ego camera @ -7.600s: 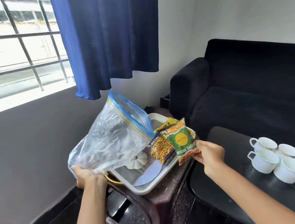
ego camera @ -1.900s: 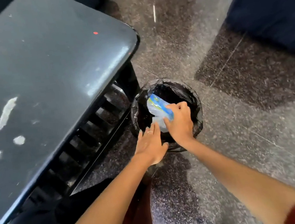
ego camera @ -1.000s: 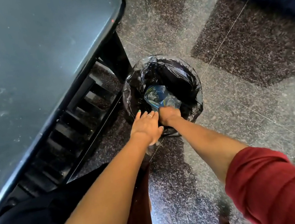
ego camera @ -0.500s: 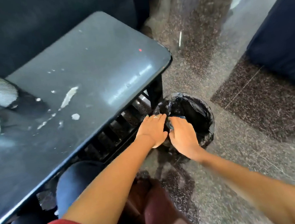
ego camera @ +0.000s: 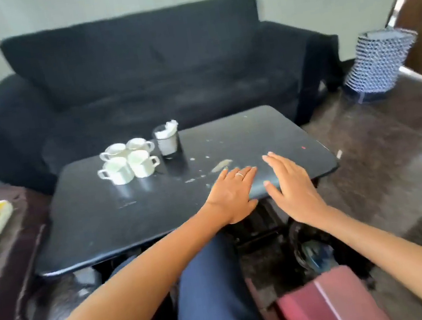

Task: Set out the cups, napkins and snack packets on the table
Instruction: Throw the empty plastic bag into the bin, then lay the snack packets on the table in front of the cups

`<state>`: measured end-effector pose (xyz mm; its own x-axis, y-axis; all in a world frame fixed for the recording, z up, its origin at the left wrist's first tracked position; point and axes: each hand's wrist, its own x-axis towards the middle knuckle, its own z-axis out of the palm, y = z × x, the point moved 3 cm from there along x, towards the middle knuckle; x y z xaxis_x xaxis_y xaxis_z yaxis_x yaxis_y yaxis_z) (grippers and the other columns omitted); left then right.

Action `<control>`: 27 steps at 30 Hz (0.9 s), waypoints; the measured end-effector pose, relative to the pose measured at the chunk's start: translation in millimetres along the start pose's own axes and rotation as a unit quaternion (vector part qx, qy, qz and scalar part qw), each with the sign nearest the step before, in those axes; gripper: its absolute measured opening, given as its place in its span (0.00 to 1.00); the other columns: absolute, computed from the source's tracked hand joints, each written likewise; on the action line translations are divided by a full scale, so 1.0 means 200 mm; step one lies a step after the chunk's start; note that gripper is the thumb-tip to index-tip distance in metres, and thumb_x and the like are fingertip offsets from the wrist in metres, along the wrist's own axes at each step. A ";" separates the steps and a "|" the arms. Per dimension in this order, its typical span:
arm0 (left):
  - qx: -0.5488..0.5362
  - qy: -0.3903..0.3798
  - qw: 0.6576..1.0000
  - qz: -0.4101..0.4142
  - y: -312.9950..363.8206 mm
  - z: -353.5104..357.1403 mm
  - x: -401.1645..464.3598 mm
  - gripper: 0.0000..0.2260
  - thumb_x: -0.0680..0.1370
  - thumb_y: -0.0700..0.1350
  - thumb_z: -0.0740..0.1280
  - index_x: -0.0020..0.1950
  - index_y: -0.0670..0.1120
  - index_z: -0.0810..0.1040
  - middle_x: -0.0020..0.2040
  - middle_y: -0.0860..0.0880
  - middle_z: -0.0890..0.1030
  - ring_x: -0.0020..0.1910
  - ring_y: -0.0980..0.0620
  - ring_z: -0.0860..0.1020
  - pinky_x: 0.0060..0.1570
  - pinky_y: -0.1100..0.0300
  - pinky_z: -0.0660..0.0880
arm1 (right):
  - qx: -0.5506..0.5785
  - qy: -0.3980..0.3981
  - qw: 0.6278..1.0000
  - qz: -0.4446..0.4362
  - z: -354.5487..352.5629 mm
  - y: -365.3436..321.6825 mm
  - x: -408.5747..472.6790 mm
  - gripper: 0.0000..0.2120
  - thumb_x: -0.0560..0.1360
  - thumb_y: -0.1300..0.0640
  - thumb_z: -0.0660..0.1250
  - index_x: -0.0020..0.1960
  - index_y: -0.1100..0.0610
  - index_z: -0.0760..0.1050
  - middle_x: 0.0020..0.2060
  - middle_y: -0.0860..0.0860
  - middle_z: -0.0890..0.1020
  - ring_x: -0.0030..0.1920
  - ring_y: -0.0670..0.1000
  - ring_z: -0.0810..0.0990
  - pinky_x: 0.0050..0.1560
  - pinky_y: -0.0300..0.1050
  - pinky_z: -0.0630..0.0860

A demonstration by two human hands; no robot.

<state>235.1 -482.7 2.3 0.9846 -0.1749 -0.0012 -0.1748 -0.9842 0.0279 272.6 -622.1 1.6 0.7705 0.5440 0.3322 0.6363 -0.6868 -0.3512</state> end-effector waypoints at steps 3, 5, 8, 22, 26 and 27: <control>0.008 0.047 0.997 -0.054 -0.20 -0.18 -0.16 0.34 0.79 0.54 0.59 0.79 0.44 0.48 0.79 0.47 0.53 0.78 0.47 0.52 0.76 0.50 0.45 | -0.004 -0.021 0.996 -0.088 -0.07 -0.30 0.16 0.27 0.78 0.54 0.61 0.75 0.58 0.59 0.74 0.54 0.62 0.74 0.52 0.60 0.71 0.45 0.54; 0.009 0.070 0.993 -0.090 -0.34 -0.27 -0.27 0.34 0.79 0.55 0.60 0.79 0.44 0.48 0.79 0.47 0.53 0.78 0.47 0.52 0.76 0.50 0.46 | -0.012 -0.030 0.990 -0.138 -0.08 -0.49 0.25 0.28 0.78 0.55 0.62 0.75 0.58 0.58 0.74 0.54 0.62 0.74 0.52 0.60 0.71 0.45 0.54; 0.018 0.103 0.983 -0.148 -0.56 -0.39 -0.48 0.34 0.78 0.55 0.61 0.78 0.44 0.49 0.79 0.46 0.55 0.77 0.46 0.53 0.75 0.50 0.47 | -0.011 -0.031 0.979 -0.200 -0.04 -0.79 0.35 0.28 0.77 0.54 0.62 0.75 0.58 0.58 0.74 0.53 0.62 0.74 0.52 0.59 0.72 0.47 0.54; -0.075 0.158 0.856 -0.487 -1.49 -0.36 -1.61 0.34 0.77 0.57 0.63 0.78 0.45 0.54 0.77 0.44 0.61 0.75 0.43 0.61 0.74 0.48 0.54 | 0.062 -0.133 0.940 -0.307 0.53 -1.90 0.46 0.28 0.78 0.51 0.58 0.76 0.55 0.55 0.76 0.52 0.58 0.75 0.50 0.55 0.72 0.47 0.52; -0.165 0.213 0.745 -0.610 -1.68 -0.29 -1.88 0.31 0.77 0.56 0.63 0.76 0.43 0.59 0.74 0.41 0.66 0.71 0.41 0.67 0.70 0.48 0.63 | 0.066 -0.188 0.922 -0.333 0.72 -2.15 0.44 0.27 0.79 0.51 0.57 0.76 0.55 0.55 0.76 0.52 0.58 0.75 0.50 0.54 0.73 0.48 0.51; -0.192 0.239 0.709 -0.635 -1.70 -0.26 -1.93 0.30 0.78 0.54 0.63 0.75 0.42 0.61 0.74 0.40 0.66 0.71 0.41 0.67 0.69 0.48 0.63 | 0.067 -0.199 0.916 -0.342 0.76 -2.21 0.43 0.27 0.79 0.51 0.56 0.75 0.55 0.55 0.76 0.52 0.58 0.75 0.50 0.55 0.73 0.49 0.52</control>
<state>-85.7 -78.4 45.2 0.2527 0.9652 0.0670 0.7784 -0.2439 0.5785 62.7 -197.9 52.0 0.1253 0.9758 0.1791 0.9534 -0.0685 -0.2937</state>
